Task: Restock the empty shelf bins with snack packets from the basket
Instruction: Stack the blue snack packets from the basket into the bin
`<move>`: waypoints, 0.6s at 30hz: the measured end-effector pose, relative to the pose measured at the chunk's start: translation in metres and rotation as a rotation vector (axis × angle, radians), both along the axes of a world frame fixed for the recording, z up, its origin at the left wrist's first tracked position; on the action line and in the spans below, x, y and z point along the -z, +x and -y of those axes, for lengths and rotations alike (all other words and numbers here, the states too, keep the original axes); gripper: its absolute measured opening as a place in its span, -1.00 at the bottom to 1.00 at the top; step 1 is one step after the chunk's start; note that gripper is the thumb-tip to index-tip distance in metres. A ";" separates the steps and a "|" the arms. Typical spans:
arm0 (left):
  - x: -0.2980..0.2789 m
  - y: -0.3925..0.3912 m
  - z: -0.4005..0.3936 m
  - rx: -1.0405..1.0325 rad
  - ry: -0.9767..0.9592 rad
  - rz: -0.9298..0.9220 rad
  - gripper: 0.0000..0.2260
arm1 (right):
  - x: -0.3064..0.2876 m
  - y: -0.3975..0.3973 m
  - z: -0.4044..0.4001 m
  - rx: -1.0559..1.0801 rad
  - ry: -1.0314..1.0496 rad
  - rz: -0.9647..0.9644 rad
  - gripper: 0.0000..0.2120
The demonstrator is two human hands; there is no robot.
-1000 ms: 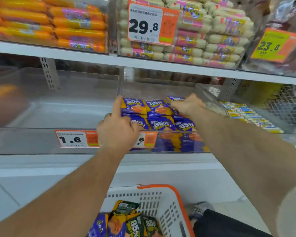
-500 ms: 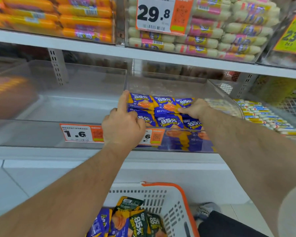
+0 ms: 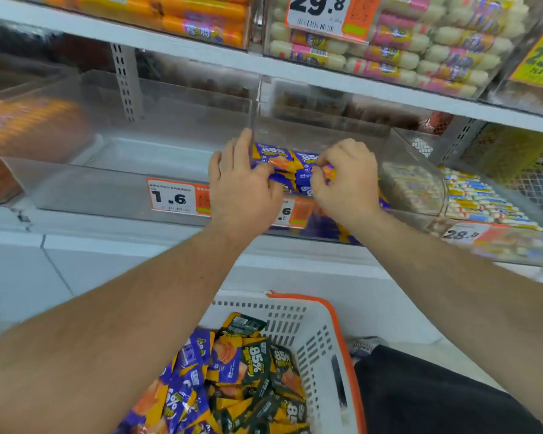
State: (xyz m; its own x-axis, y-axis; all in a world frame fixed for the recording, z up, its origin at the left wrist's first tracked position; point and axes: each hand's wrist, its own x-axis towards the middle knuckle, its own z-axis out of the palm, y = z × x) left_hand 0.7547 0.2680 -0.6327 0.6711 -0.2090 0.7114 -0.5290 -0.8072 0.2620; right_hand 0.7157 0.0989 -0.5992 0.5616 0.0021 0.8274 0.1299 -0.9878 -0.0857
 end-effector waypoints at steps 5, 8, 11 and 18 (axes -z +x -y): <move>0.044 -0.049 -0.054 0.097 -0.145 -0.076 -0.67 | 0.067 -0.051 -0.076 -0.388 -0.004 -0.080 -0.90; 0.093 -0.070 -0.087 0.079 -0.158 -0.322 -0.67 | 0.127 -0.057 -0.099 -0.422 0.088 -0.432 -0.86; 0.125 -0.085 -0.109 0.085 -0.158 -0.571 -0.67 | 0.178 -0.054 -0.113 -0.257 0.291 -0.925 -0.91; 0.168 -0.091 -0.129 0.015 -0.183 -0.907 -0.77 | 0.261 -0.062 -0.133 0.128 1.051 -1.430 -0.86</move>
